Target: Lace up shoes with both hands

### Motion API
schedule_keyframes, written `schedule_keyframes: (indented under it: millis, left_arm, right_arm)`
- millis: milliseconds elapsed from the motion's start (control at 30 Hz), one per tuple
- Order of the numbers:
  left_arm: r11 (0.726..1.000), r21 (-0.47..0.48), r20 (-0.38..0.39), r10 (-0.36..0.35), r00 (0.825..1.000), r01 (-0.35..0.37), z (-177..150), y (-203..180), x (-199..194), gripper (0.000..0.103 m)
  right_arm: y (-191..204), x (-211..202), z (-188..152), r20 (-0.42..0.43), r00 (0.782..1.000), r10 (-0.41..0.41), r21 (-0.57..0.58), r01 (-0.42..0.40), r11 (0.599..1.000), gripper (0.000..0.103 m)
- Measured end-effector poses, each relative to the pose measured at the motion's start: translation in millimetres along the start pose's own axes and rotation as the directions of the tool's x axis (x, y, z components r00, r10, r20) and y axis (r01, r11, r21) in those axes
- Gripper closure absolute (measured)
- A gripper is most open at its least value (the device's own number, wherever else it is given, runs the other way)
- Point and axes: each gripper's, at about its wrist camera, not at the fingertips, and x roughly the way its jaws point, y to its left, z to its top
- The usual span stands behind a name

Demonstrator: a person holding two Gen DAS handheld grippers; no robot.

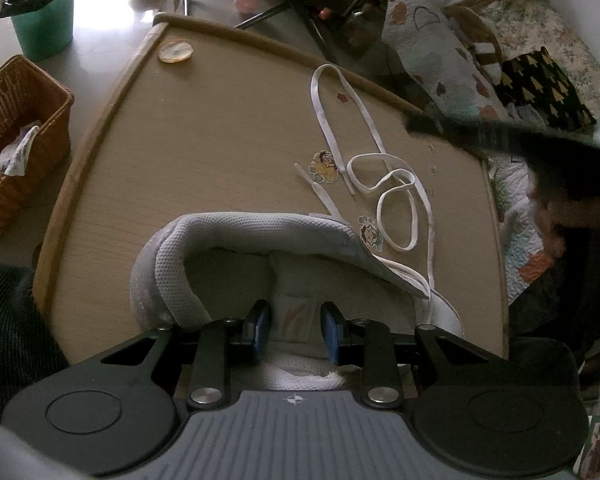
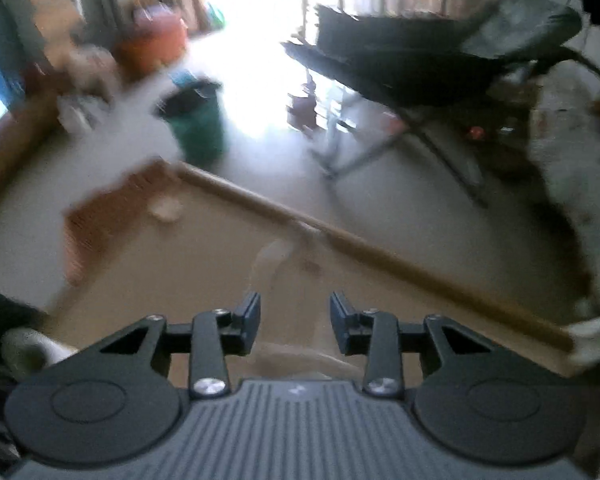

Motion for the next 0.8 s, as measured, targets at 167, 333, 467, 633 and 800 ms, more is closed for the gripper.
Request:
schedule_keyframes:
  millis: [167,333,467,633,800]
  left_arm:
    - [1.000,0.003,0.004,0.004,1.000,-0.004,-0.9,-0.8,0.1,0.071]
    - [1.000,0.003,0.004,0.006,1.000,-0.006,-2.8,-1.5,-1.3,0.071]
    - [1.000,0.004,0.005,0.007,1.000,-0.007,-3.9,-1.5,-2.0,0.071]
    - [1.000,0.005,0.007,0.007,1.000,-0.007,-4.4,-1.8,-1.6,0.071]
    - [1.000,0.008,0.011,0.006,1.000,-0.006,-4.7,-1.0,-0.6,0.071]
  right_arm:
    - [-22.3,5.1,-26.7,-0.099,0.994,-0.041,0.026,0.044,0.999,0.066]
    - [-12.6,16.2,-41.8,-0.140,0.990,-0.026,0.009,0.028,1.000,0.072]
    - [0.3,20.5,-42.2,-0.169,0.985,-0.021,-0.022,0.017,1.000,0.100]
    - [-5.9,0.3,-53.1,-0.197,0.978,-0.063,-0.026,0.059,0.998,0.101]
    - [-9.6,-44.4,-84.2,-0.291,0.954,-0.071,-0.077,0.051,0.996,0.101]
